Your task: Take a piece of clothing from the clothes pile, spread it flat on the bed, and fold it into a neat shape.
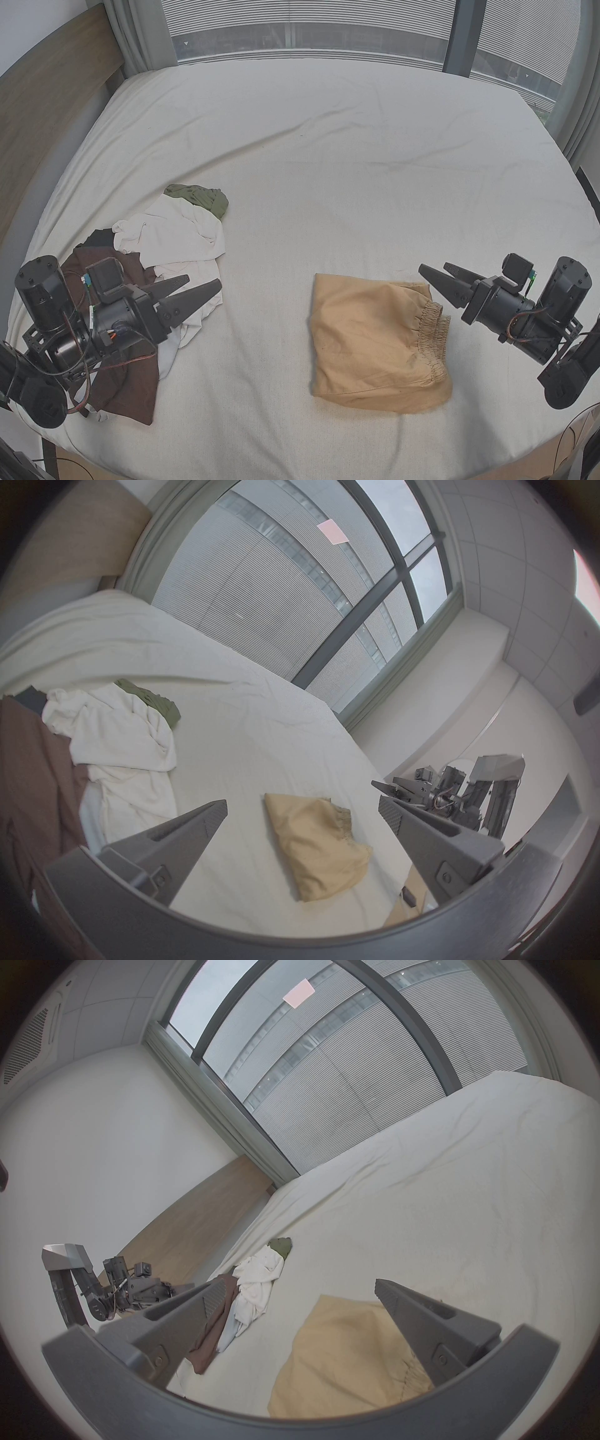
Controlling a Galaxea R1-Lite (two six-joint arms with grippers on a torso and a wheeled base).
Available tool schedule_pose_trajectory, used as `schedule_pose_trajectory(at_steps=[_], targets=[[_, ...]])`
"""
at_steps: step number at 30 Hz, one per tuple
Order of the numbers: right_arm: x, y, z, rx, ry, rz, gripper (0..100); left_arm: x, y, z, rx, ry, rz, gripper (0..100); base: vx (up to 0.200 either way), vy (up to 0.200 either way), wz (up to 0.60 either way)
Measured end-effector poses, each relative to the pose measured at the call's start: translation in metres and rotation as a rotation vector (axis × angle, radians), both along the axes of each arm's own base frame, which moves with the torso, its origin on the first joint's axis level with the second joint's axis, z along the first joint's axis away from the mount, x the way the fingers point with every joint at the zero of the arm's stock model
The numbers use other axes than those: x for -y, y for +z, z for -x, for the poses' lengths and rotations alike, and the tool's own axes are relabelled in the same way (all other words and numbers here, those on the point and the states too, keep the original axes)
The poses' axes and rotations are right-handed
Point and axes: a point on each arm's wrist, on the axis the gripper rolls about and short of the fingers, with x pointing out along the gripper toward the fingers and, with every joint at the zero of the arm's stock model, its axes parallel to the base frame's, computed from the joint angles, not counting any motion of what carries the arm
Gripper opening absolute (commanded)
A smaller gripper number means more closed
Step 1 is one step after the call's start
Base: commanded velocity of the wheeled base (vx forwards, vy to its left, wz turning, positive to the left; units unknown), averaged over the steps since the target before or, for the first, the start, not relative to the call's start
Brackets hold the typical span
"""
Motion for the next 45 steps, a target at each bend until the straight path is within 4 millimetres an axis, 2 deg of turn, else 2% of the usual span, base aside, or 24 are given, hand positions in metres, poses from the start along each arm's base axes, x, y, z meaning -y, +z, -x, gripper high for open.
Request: schedule_pose_trajectory(at_steps=[9, 24, 31, 45], targets=[[0.018, -0.041, 0.016, -0.227, -0.036, 0.169, 100, -0.007, -0.019, 0.015, 0.000, -0.023, -0.106, 100, 0.000, 0.000, 0.00], [0.037, -0.078, 0.019, -0.436, -0.099, 0.224, 100, -0.007, -0.040, 0.017, -0.064, -0.044, -0.165, 100, 0.000, 0.000, 0.00], [0.040, -0.097, 0.016, -0.519, -0.106, 0.235, 100, -0.006, -0.045, 0.016, -0.075, -0.050, -0.178, 100, 0.000, 0.000, 0.00], [0.037, -0.121, 0.014, -0.621, -0.064, 0.239, 100, -0.004, -0.046, 0.017, -0.080, -0.061, -0.179, 100, 0.000, 0.000, 0.00]])
